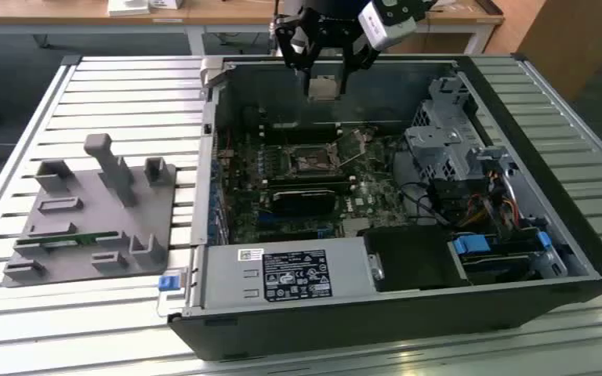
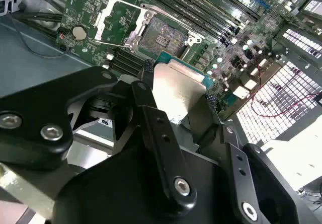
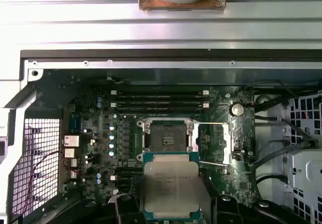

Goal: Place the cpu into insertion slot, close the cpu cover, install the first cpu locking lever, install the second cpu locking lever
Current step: 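Place the cpu into insertion slot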

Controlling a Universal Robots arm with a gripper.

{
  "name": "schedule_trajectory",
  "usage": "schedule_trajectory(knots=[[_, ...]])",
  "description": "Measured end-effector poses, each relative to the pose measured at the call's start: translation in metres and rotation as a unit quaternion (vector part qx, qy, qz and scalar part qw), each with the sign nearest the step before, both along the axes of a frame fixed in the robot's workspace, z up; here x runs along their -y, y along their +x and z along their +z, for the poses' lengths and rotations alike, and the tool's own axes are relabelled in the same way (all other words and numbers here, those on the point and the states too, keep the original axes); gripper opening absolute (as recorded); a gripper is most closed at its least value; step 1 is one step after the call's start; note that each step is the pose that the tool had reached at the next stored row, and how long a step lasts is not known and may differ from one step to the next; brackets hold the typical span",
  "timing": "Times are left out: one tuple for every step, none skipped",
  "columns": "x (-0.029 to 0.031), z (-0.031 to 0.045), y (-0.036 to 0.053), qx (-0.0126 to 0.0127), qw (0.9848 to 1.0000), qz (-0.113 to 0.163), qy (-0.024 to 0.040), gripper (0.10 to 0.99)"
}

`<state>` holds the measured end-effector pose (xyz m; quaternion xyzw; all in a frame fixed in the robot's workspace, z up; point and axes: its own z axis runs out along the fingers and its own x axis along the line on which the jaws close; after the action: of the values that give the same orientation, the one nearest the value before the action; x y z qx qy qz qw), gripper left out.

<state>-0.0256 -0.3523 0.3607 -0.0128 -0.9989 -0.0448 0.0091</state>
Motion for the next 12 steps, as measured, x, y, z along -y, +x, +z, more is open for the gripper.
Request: schedule_trajectory(knots=[[0.0000, 0.0000, 0.0000, 0.0000, 1.0000, 0.000, 0.0000, 0.525], [0.0000, 0.0000, 0.0000, 0.0000, 1.0000, 0.000, 0.0000, 0.525], [0.0000, 0.0000, 0.0000, 0.0000, 1.0000, 0.000, 0.0000, 0.525], [0.0000, 0.0000, 0.0000, 0.0000, 1.0000, 0.000, 0.0000, 0.525], [0.0000, 0.0000, 0.0000, 0.0000, 1.0000, 0.000, 0.0000, 0.525], [0.0000, 0.0000, 0.0000, 0.0000, 1.0000, 0.000, 0.0000, 0.525], [0.0000, 0.0000, 0.0000, 0.0000, 1.0000, -0.001, 0.0000, 0.525], [0.0000, 0.0000, 0.0000, 0.0000, 1.0000, -0.003, 0.0000, 0.525], [0.0000, -0.0001, 0.0000, 0.0000, 1.0000, -0.008, 0.0000, 0.525], [0.0000, -0.0001, 0.0000, 0.0000, 0.9999, -0.014, -0.0001, 0.525], [0.0000, -0.0001, 0.0000, 0.0000, 0.9998, -0.021, -0.0001, 0.525], [0.0000, -0.0002, 0.0000, 0.0000, 0.9996, -0.029, -0.0002, 0.525]])
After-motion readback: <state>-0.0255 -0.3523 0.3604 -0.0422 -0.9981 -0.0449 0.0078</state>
